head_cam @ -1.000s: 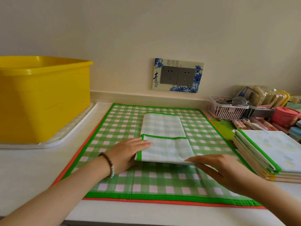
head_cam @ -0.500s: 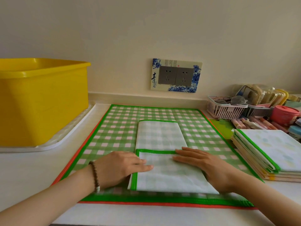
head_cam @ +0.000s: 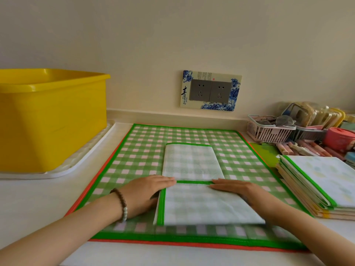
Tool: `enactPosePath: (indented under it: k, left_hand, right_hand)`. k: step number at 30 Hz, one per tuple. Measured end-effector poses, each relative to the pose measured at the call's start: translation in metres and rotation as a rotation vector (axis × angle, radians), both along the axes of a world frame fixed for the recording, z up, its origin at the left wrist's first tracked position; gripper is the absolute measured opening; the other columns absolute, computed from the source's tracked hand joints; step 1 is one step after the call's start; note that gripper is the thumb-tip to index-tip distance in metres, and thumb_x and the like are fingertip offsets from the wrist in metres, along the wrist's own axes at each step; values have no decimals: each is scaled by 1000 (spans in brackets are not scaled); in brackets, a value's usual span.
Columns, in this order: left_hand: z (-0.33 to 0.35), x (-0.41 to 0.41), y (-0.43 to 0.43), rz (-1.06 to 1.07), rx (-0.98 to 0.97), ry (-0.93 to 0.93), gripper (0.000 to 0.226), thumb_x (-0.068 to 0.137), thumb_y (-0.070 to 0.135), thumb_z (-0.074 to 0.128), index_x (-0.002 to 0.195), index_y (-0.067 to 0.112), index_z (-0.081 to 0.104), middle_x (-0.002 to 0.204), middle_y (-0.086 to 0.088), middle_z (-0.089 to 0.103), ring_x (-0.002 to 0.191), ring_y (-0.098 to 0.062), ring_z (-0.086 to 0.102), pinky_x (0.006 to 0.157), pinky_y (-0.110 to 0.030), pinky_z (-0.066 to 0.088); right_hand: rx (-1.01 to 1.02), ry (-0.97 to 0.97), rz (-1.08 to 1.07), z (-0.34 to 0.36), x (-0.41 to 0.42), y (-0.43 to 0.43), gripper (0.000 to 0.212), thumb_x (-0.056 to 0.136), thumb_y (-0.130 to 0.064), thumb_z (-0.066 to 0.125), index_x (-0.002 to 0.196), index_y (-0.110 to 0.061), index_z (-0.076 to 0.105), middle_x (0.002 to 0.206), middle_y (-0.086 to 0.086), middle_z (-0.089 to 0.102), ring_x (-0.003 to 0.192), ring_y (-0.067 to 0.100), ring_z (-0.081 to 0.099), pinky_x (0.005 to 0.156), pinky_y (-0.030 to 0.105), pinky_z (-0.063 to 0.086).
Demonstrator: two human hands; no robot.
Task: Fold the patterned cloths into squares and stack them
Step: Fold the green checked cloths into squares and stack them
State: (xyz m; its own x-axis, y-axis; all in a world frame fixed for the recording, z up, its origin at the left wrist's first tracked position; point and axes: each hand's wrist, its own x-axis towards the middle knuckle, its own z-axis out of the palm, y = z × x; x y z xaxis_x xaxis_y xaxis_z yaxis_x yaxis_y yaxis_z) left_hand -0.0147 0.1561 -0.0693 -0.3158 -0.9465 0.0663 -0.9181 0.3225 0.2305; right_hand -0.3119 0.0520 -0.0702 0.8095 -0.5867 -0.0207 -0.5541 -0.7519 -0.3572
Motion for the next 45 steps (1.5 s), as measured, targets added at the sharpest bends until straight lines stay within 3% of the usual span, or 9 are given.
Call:
enactPosePath:
  k: [3, 6, 11, 17, 23, 26, 29, 40, 45]
  left_hand:
    - [5, -1, -9, 153, 20, 191, 32, 95, 16, 49, 126, 23, 55, 122, 11, 58, 110, -3, 55, 91, -3, 35]
    - [10, -1, -24, 313, -10, 352, 19, 88, 39, 57, 91, 21, 65, 81, 14, 62, 69, 4, 57, 60, -7, 45]
    - [7, 2, -41, 393, -65, 627, 11, 80, 35, 69, 79, 25, 66, 80, 5, 72, 73, -11, 69, 70, -28, 58]
    - [1, 3, -56, 495, -65, 609, 22, 79, 34, 72, 75, 17, 59, 57, 6, 58, 54, -10, 54, 61, -31, 54]
    - [3, 3, -64, 561, -59, 373, 66, 79, 44, 68, 132, 19, 37, 90, 4, 58, 78, -10, 56, 64, -20, 43]
    - [5, -1, -67, 480, -130, 264, 61, 90, 44, 53, 142, 20, 30, 129, -1, 45, 114, -14, 47, 91, -28, 44]
    - [5, -8, -75, 378, -57, 245, 56, 100, 39, 32, 149, 19, 16, 156, 1, 17, 143, -17, 16, 116, -34, 20]
    - [-11, -26, -89, 437, 85, 113, 57, 102, 38, 16, 150, 13, -1, 158, -2, -6, 146, -21, -6, 117, -33, 1]
    - [-13, -25, -90, 429, 104, 62, 58, 101, 40, 15, 150, 14, -3, 158, -2, -8, 145, -24, -7, 119, -37, 2]
  right_hand:
    - [73, -228, -173, 3, 4, -6, 29, 87, -25, 60, 107, -46, 63, 106, -27, 66, 98, -9, 60, 87, 17, 49]
    - [130, -428, -331, 13, 18, -7, 15, 86, -35, 60, 75, -26, 66, 65, -12, 68, 58, 4, 58, 62, 28, 49]
    - [332, -607, -511, 11, 33, -22, 19, 81, -31, 69, 95, -21, 64, 76, 3, 73, 51, 7, 55, 47, 25, 48]
    - [269, -579, -648, 6, 45, -30, 33, 78, -30, 74, 105, -18, 58, 82, -1, 67, 41, 2, 53, 35, 17, 40]
    - [226, -480, -708, 10, 50, -35, 40, 76, -32, 75, 105, -20, 50, 91, -2, 57, 64, 12, 55, 42, 21, 43]
    - [63, -445, -693, 9, 57, -36, 35, 81, -28, 71, 108, -20, 51, 105, 0, 56, 78, 10, 52, 59, 20, 40]
    - [-113, -460, -602, 12, 77, -33, 29, 89, -28, 60, 116, -19, 53, 124, 1, 50, 95, 13, 53, 77, 23, 42]
    - [-207, -174, -451, -1, 140, -41, 48, 97, -27, 39, 144, -21, 33, 154, 1, 25, 142, 17, 21, 116, 32, 14]
    - [-54, -224, -799, 7, 107, -73, 60, 90, -40, 55, 140, -11, 37, 141, 10, 44, 129, 27, 40, 106, 39, 36]
